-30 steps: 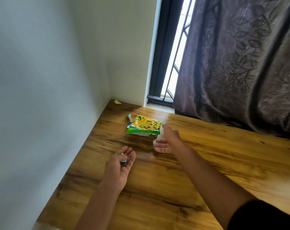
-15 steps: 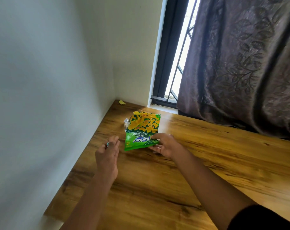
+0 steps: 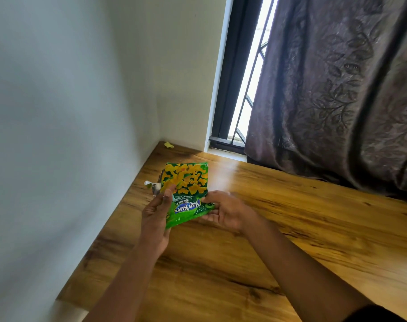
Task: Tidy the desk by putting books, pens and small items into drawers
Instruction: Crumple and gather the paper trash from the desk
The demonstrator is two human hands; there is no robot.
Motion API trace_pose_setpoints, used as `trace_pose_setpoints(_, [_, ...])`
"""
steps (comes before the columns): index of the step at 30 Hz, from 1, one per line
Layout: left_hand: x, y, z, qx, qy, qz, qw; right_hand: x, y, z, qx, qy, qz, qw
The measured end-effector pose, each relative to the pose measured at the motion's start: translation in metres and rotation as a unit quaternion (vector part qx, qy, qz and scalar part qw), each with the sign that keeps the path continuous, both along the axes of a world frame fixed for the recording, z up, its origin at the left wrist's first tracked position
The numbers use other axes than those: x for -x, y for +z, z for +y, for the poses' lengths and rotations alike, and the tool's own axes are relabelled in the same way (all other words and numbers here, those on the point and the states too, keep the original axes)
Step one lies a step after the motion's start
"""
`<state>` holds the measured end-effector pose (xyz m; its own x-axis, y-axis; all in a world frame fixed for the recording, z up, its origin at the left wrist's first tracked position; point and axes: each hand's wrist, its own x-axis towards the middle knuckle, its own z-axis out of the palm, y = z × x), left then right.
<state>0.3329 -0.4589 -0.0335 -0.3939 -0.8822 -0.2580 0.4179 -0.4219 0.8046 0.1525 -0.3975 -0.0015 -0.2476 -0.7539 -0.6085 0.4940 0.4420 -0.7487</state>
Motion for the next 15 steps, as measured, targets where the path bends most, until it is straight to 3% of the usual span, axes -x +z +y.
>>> trace_pose_setpoints(7, [-0.006, -0.009, -0.007, 0.055, 0.054, -0.056, 0.995, -0.002, -0.006, 0.000, -0.012, 0.029, 0.004, 0.999])
trace_pose_setpoints(15, [-0.014, -0.016, -0.026, -0.036, 0.049, -0.060, 0.996, 0.005, -0.003, -0.016, -0.009, 0.124, 0.104, 0.987])
